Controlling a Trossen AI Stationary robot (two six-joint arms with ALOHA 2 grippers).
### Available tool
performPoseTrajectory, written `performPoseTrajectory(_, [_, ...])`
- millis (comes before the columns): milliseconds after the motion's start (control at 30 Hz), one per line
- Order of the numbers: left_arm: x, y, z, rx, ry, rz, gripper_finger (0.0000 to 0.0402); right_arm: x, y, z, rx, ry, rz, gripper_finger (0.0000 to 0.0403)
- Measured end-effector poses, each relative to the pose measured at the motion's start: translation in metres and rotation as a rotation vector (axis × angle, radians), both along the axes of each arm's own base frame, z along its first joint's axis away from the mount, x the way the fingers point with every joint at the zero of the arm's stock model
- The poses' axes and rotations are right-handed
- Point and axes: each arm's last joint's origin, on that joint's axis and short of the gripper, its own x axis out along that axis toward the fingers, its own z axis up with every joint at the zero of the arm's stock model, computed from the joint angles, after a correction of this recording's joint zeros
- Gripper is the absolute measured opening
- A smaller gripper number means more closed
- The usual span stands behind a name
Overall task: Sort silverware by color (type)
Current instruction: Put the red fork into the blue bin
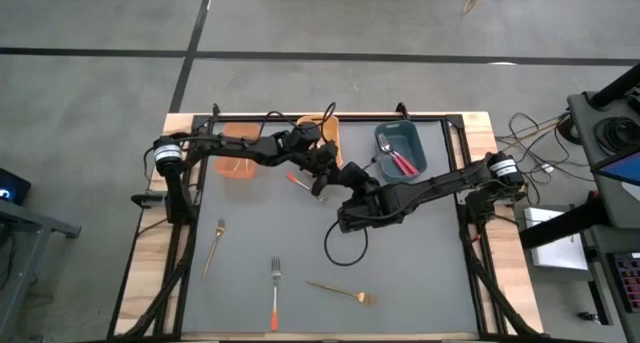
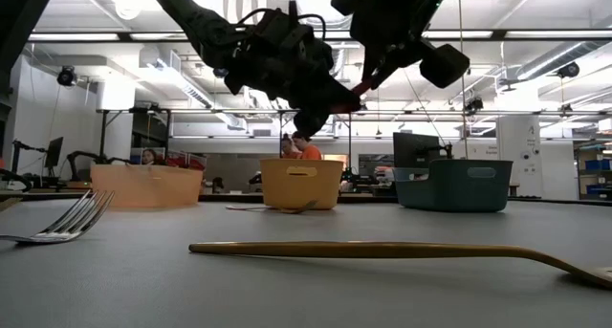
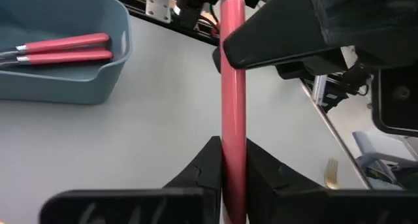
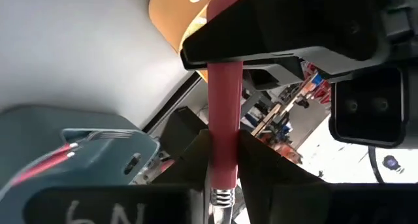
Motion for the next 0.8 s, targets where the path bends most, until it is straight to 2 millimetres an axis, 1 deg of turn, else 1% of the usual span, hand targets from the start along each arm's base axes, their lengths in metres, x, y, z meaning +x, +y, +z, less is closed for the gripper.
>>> performPoseTrajectory(200, [0.002, -0.002, 0.0, 0.046, -0.009, 0.037, 0.0012, 0.001, -0.001, 0.0, 0.004, -0.02, -0.01, 0.0112])
performPoseTrajectory(367, [0.002, -0.001, 0.002, 0.053, -0.023, 0.041, 0.0012, 0.0, -0.002, 0.002, -0.043, -0.029, -0.022, 0.0152])
performPoseTrajectory(500, [0.003, 0.0, 0.005, 0.09, -0.041, 0.075, 0.0012, -0.002, -0.002, 0.01, -0.075, -0.083, -0.048, 0.0167])
performPoseTrajectory(667, [0.0, 0.001, 0.012, 0.129, -0.055, 0.096, 0.0012, -0.009, -0.002, 0.022, -0.032, -0.213, -0.11, 0.0171])
performPoseTrajectory(800, [-0.004, 0.006, 0.021, 0.161, -0.072, 0.135, 0.0012, -0.016, -0.004, 0.036, -0.014, -0.306, -0.143, 0.0172])
